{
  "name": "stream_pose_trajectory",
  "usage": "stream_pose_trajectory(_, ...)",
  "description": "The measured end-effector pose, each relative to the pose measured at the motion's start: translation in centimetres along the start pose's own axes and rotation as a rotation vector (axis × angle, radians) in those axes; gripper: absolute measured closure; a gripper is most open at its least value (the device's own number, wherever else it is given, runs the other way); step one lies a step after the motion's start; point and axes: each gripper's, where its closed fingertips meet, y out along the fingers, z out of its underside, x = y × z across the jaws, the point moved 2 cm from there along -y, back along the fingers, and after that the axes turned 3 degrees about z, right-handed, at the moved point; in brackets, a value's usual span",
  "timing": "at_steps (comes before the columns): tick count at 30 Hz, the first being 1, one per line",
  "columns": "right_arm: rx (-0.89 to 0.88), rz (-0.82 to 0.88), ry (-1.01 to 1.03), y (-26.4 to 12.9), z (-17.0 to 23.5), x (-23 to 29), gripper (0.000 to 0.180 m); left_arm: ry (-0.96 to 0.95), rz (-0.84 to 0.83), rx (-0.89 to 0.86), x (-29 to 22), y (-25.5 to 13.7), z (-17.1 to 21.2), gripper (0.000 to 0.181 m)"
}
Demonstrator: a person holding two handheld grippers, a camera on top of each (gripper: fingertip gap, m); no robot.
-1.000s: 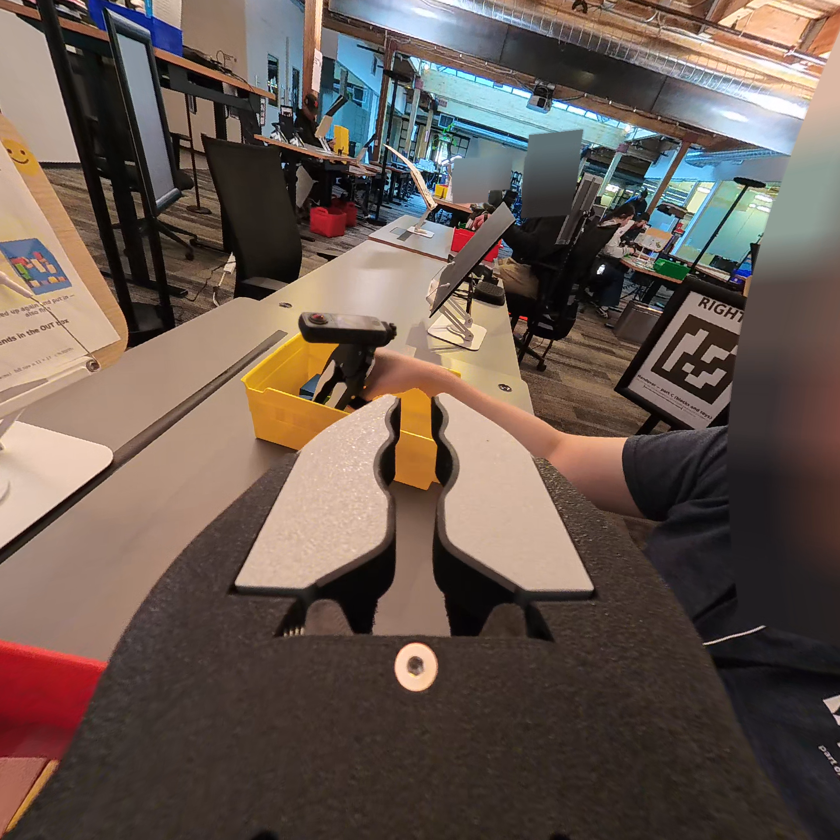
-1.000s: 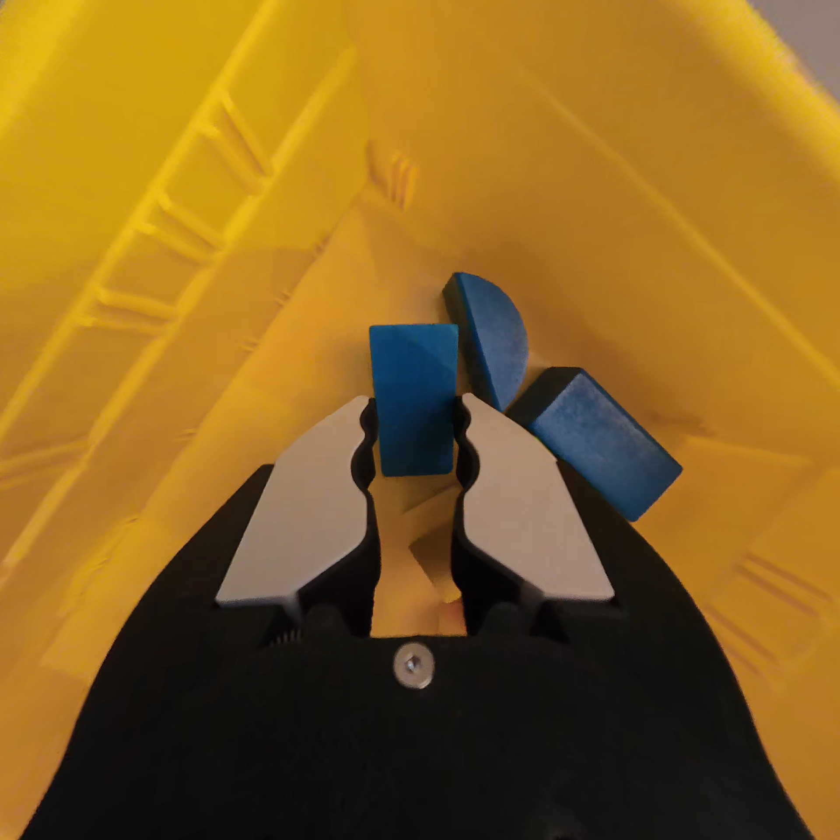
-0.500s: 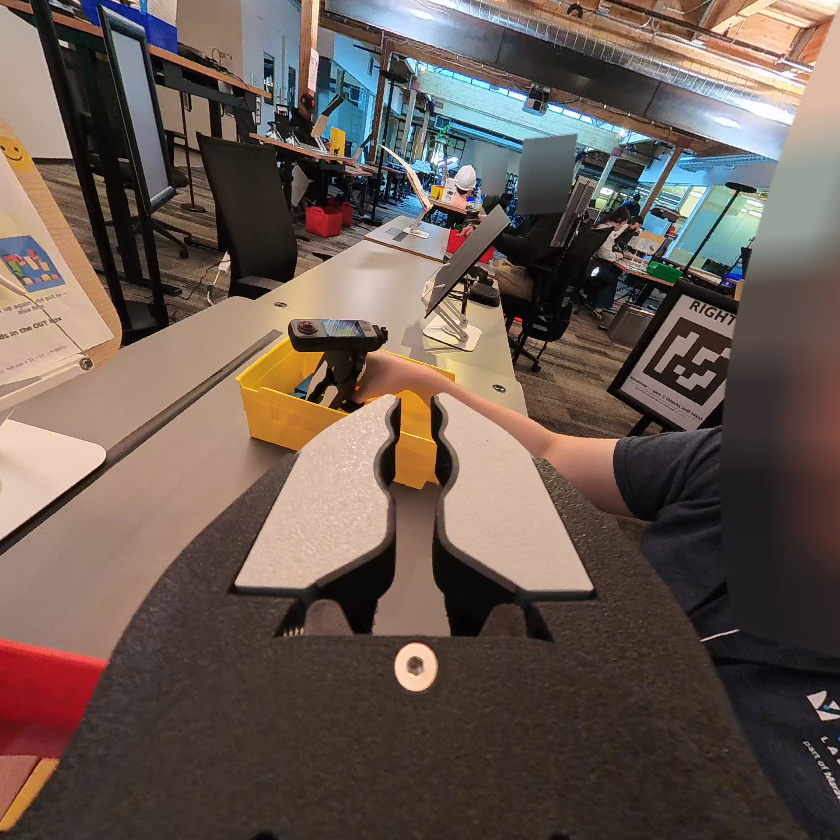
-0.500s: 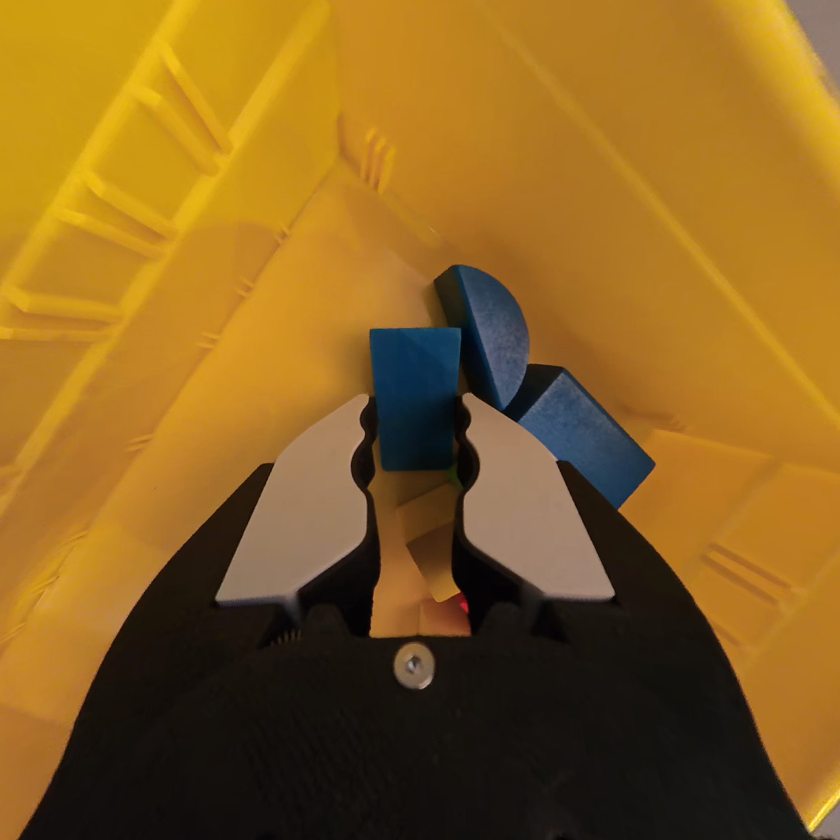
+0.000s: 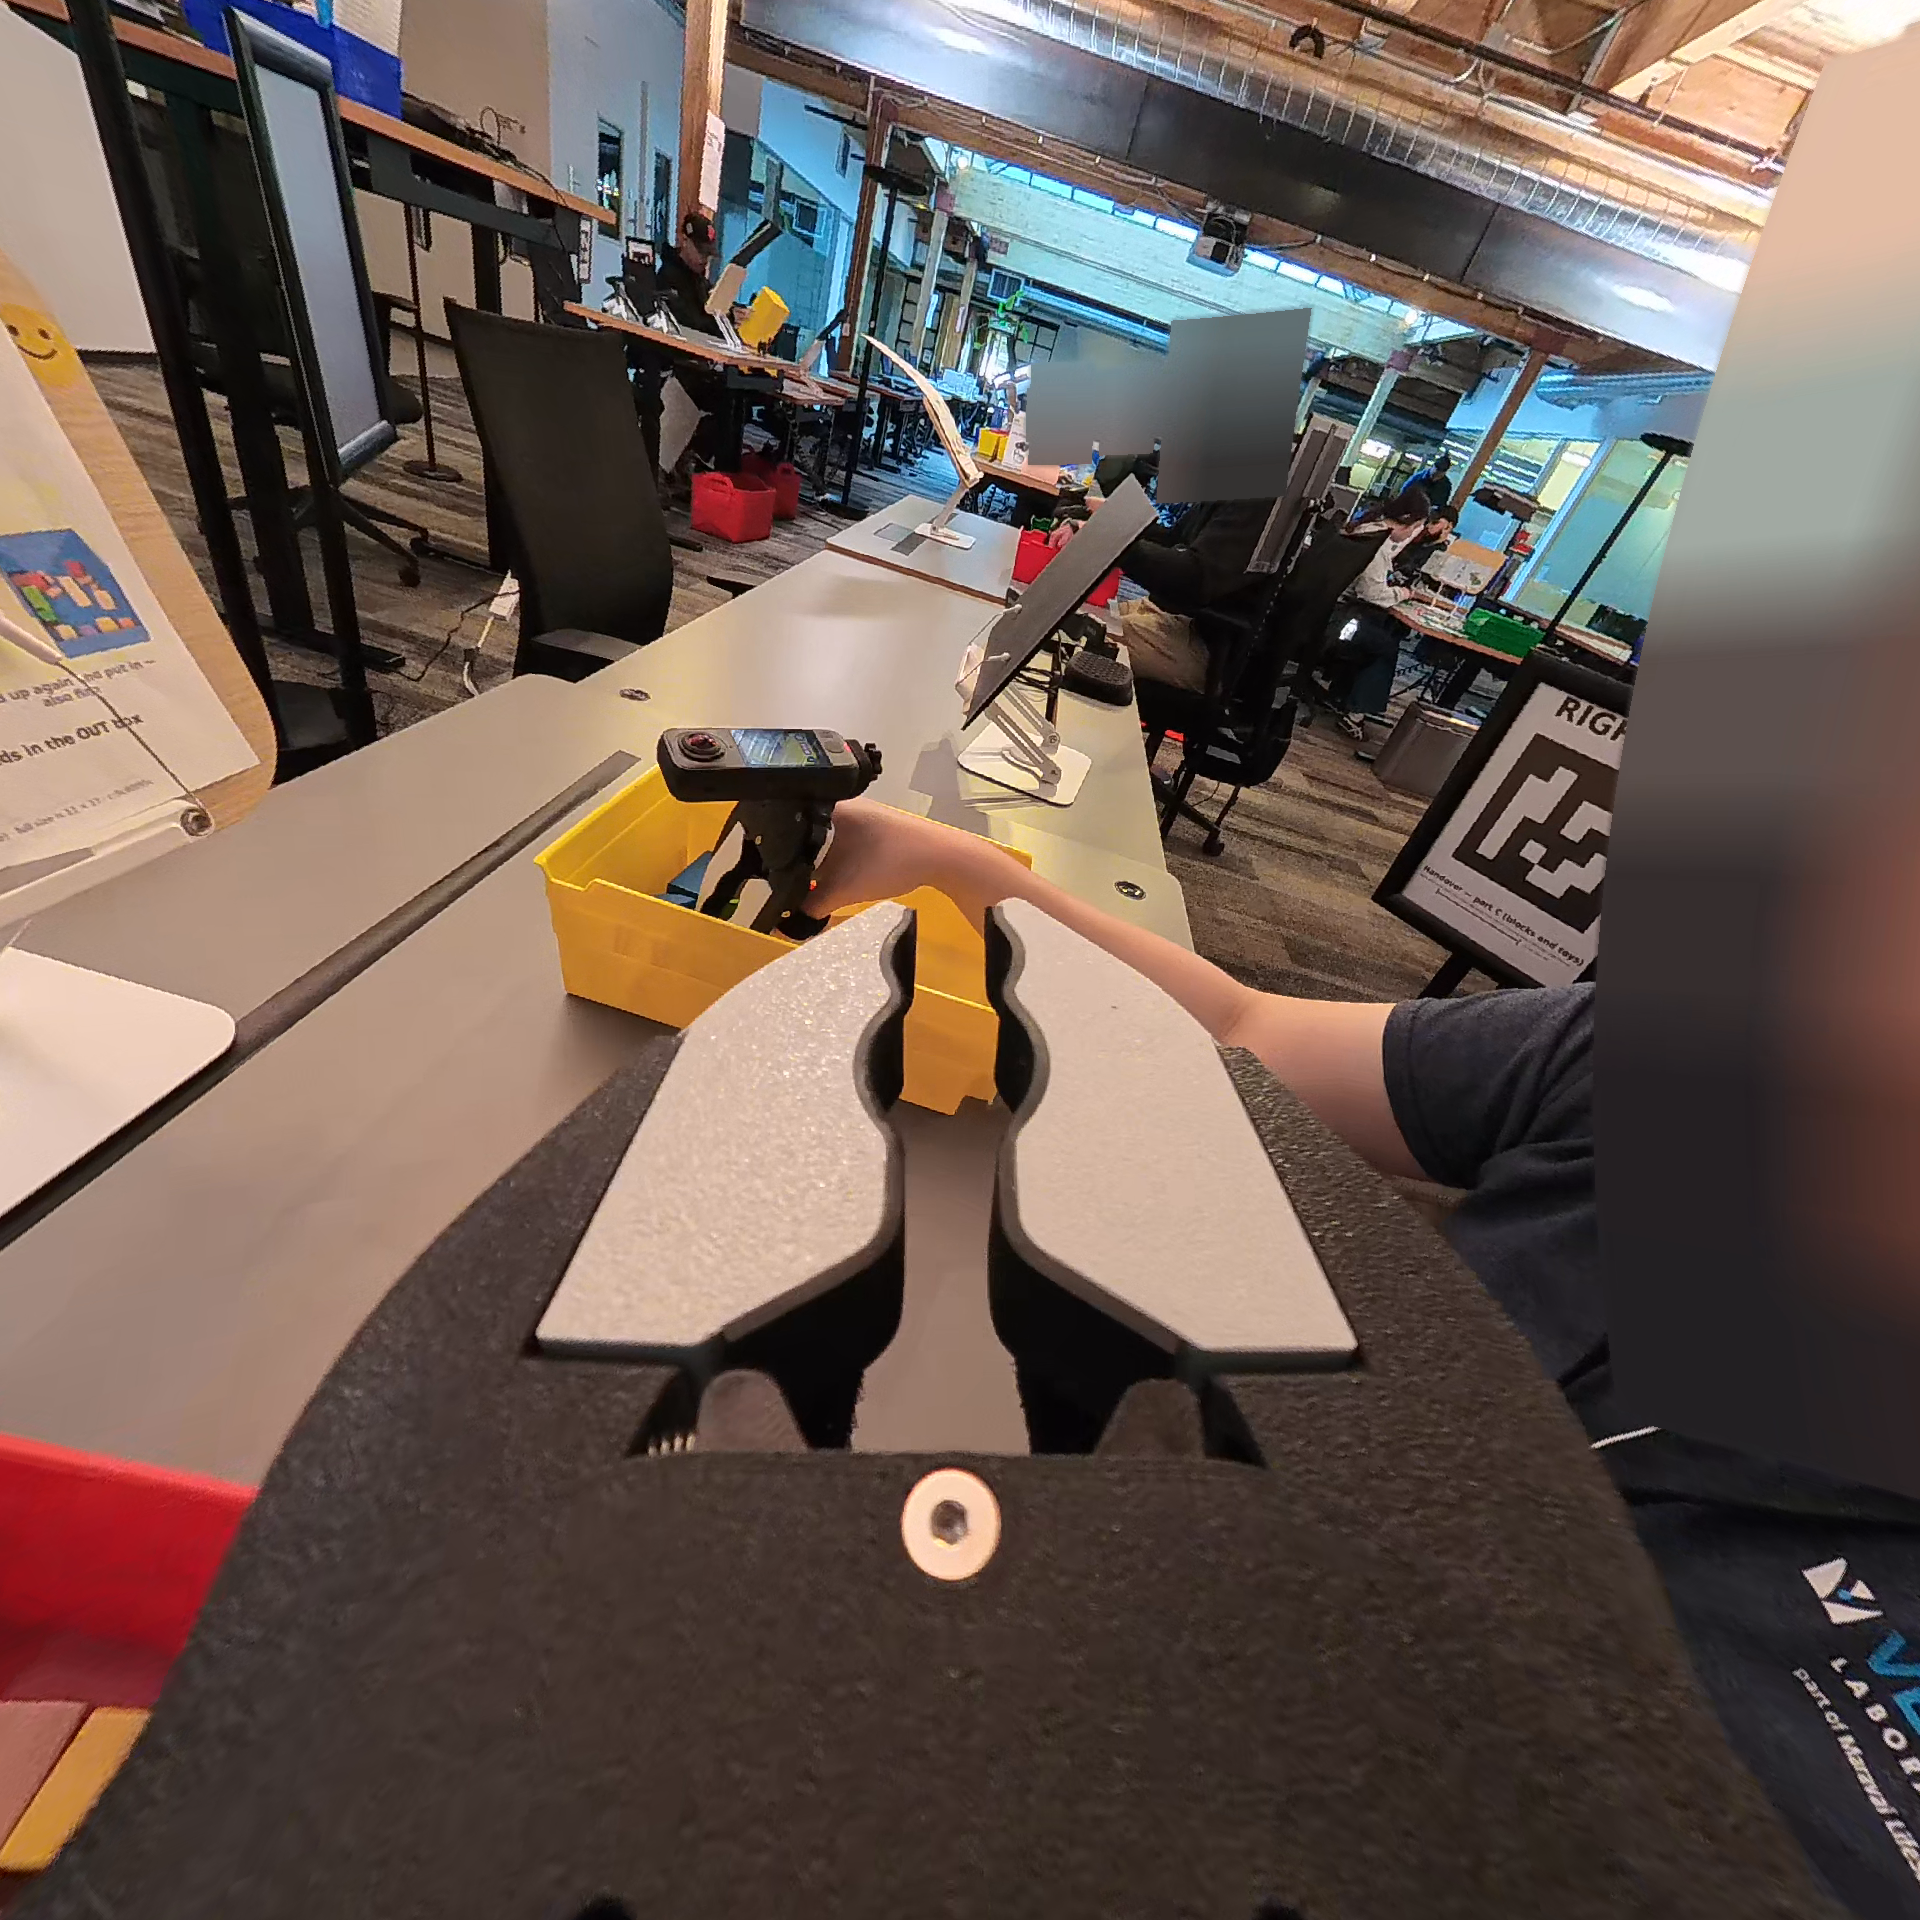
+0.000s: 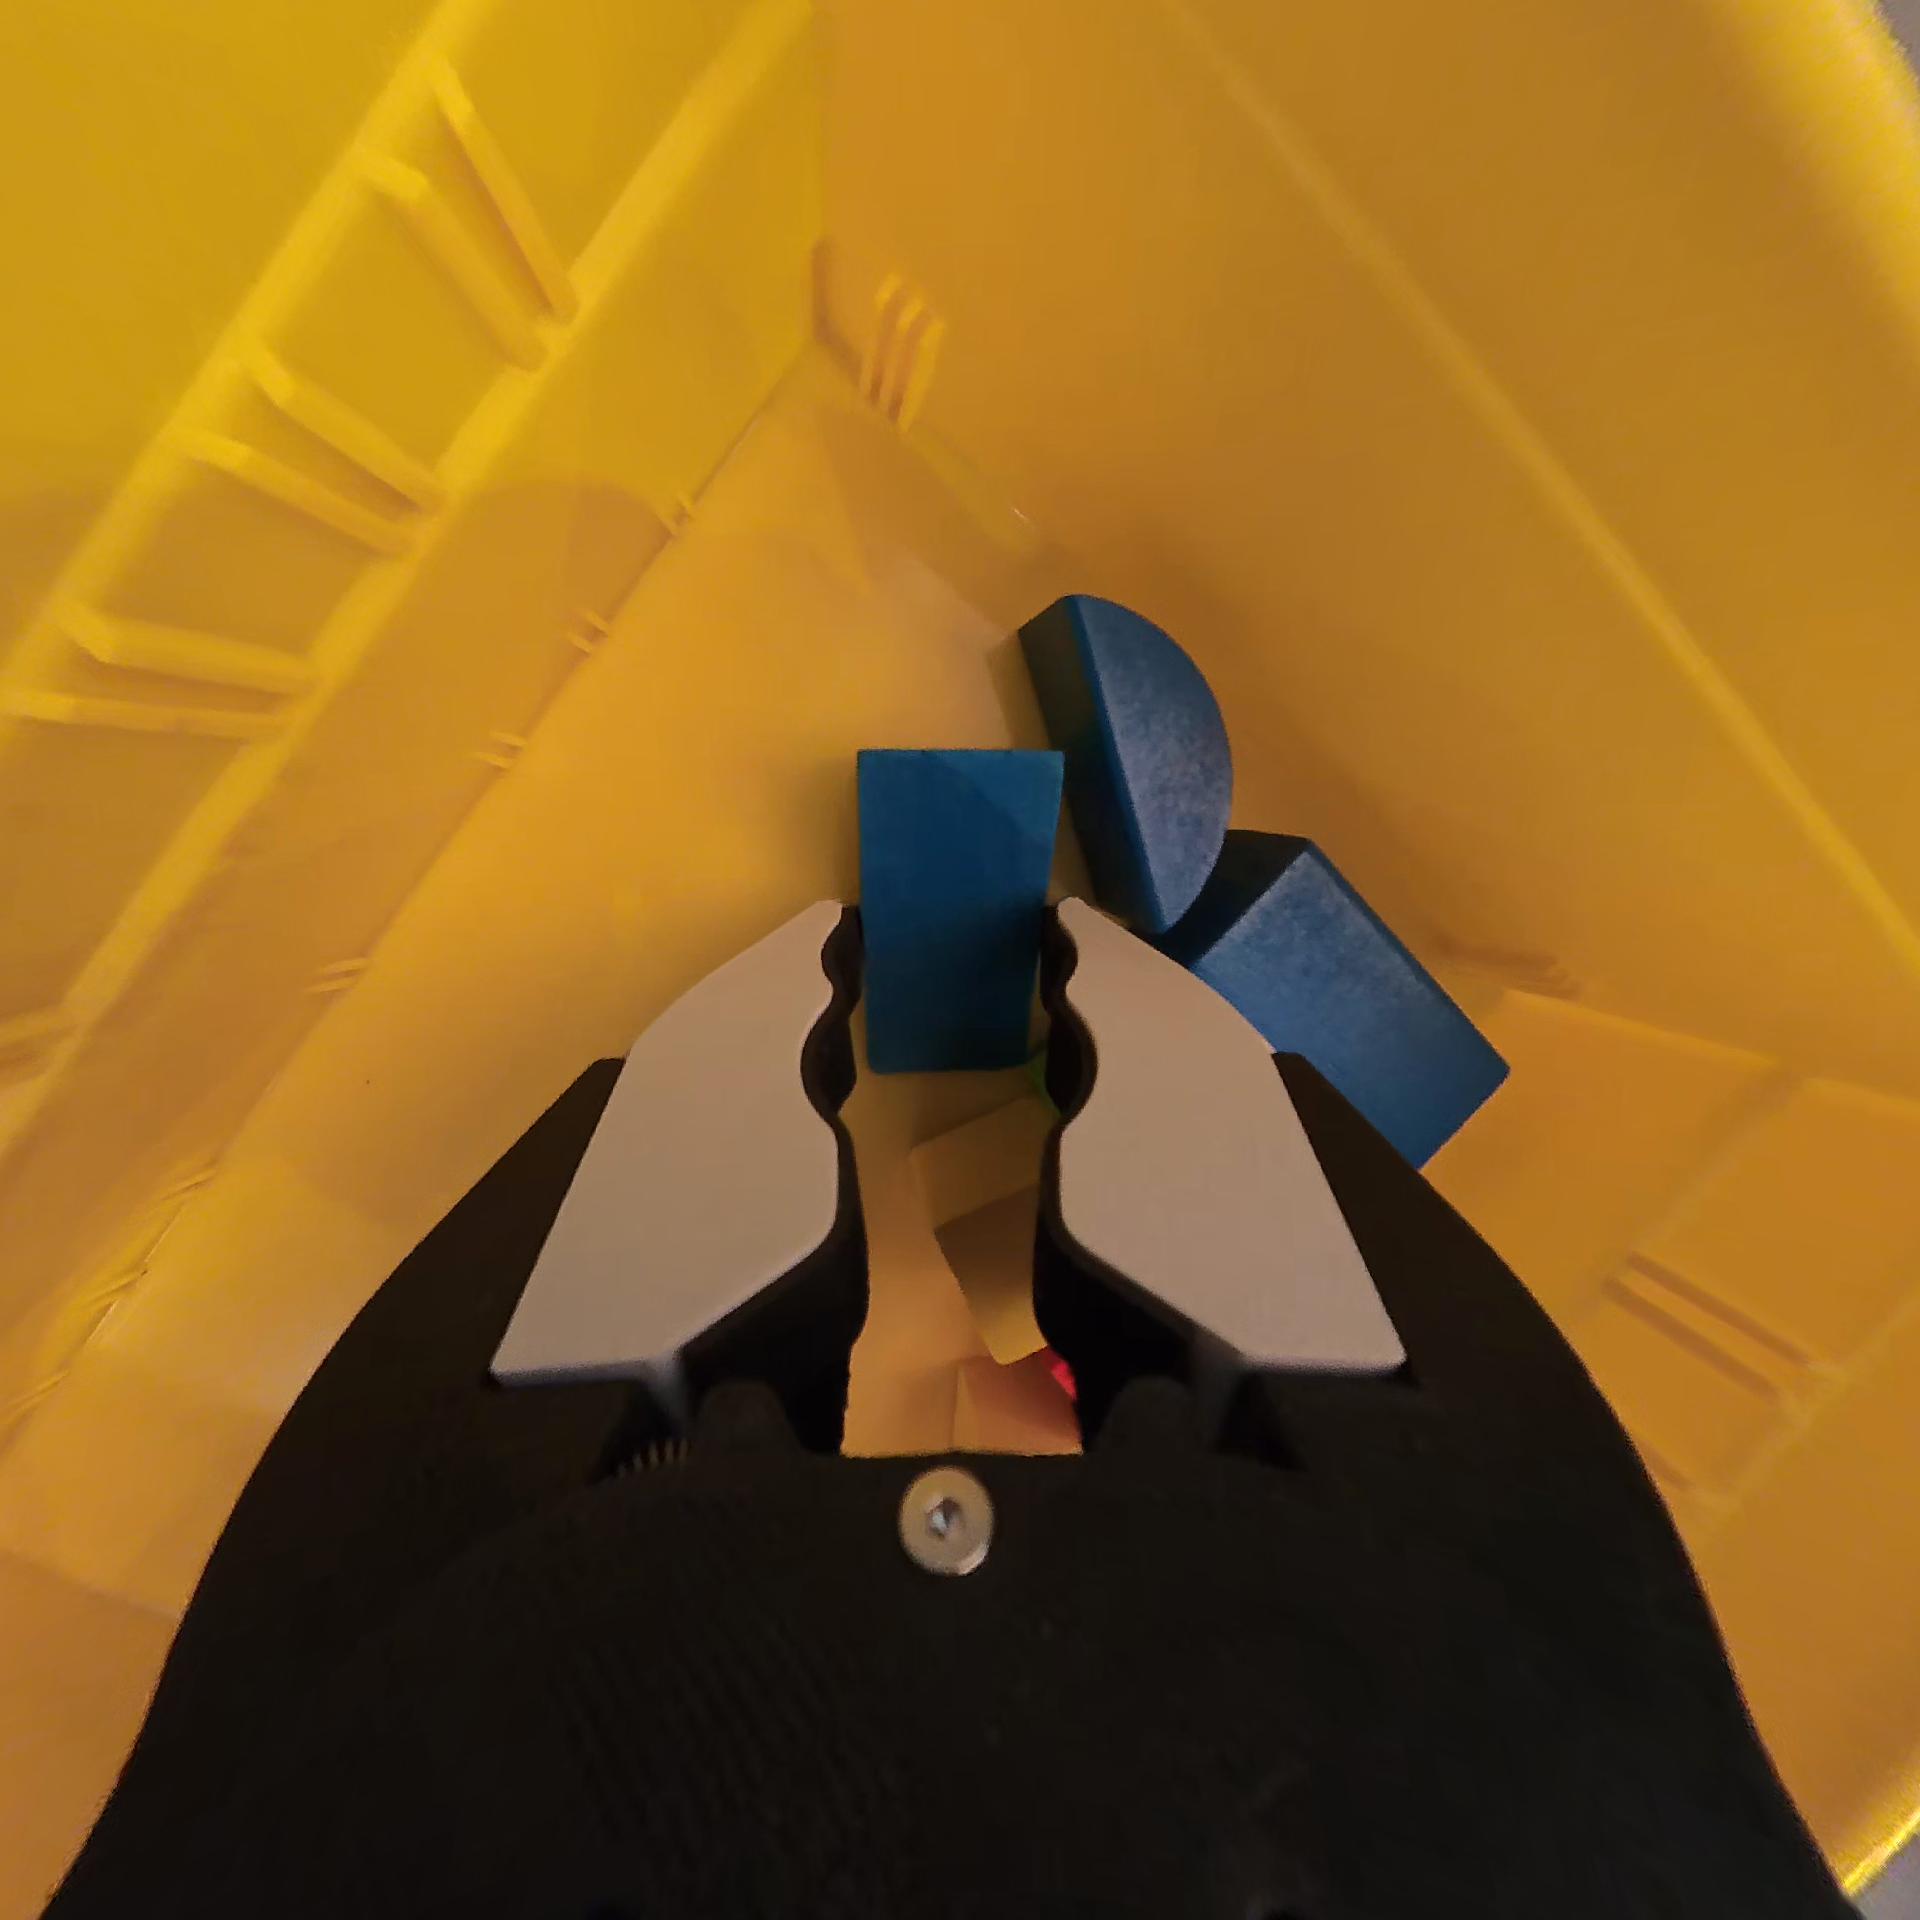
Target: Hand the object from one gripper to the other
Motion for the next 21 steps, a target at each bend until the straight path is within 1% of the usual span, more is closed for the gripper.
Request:
stream_pose_trajectory(5, -0.016, -0.003, 0.002, -0.7, -0.1, -0.1, 0.145, 0.002, -0.003, 0.007, -0.1, -0.3, -0.1, 0.169)
stream_pose_trajectory(9, -0.046, -0.023, -0.007, -2.6, -0.3, 0.1, 0.145, 0.003, -0.041, -0.001, 0.7, -1.5, -0.2, 0.164)
stream_pose_trajectory(11, -0.064, -0.011, -0.015, -4.0, -0.5, 0.0, 0.145, 0.003, -0.127, 0.033, 2.2, -2.9, 0.7, 0.161)
stream_pose_trajectory(14, -0.138, 0.037, -0.024, -6.8, -1.3, -0.4, 0.145, 0.036, -0.387, 0.137, 6.2, -5.4, 2.3, 0.159)
stream_pose_trajectory(16, -0.191, 0.059, -0.029, -8.7, -1.8, -0.5, 0.145, 0.058, -0.55, 0.218, 9.0, -7.2, 3.8, 0.161)
stream_pose_trajectory(18, -0.235, 0.084, -0.037, -10.4, -2.0, -0.6, 0.145, 0.059, -0.625, 0.296, 11.1, -8.2, 5.7, 0.157)
stream_pose_trajectory(21, -0.278, 0.11, -0.048, -12.2, -2.1, -0.6, 0.145, 0.012, -0.655, 0.401, 13.5, -8.6, 8.8, 0.153)
